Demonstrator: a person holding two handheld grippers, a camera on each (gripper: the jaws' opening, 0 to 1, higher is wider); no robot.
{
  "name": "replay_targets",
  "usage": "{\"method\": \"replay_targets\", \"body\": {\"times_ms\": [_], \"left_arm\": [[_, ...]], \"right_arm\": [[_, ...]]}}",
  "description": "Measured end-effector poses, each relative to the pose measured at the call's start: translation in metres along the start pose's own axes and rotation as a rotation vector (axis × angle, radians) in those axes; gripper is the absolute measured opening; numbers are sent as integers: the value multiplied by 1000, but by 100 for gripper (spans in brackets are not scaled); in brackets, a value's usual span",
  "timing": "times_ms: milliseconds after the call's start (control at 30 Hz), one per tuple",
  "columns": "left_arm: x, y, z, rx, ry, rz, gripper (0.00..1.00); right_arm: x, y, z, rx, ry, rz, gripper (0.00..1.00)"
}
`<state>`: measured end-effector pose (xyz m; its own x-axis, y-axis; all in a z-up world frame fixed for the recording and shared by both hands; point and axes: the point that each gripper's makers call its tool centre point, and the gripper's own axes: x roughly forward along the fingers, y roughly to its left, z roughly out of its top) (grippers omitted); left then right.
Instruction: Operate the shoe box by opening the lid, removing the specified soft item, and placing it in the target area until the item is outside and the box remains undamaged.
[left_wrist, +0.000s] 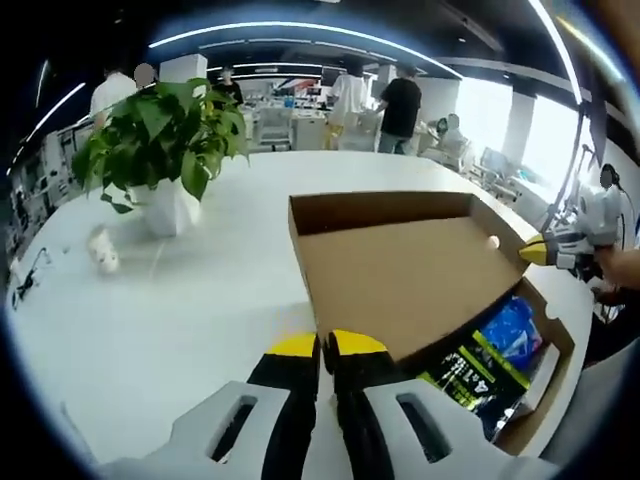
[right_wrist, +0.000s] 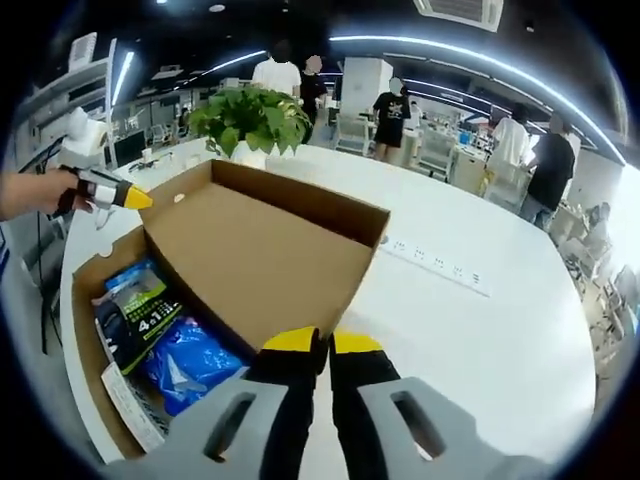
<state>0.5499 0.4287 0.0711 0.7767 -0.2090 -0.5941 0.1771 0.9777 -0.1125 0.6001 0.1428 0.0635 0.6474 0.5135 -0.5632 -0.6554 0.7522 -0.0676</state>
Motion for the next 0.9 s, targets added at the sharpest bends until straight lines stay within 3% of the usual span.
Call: {"method": "replay_targets", "body": {"times_ms": [900], "left_arm": [[21, 13, -7, -46, 22, 27, 3]], "right_arm": [[13, -5, -6, 29, 29, 10, 5]]}}
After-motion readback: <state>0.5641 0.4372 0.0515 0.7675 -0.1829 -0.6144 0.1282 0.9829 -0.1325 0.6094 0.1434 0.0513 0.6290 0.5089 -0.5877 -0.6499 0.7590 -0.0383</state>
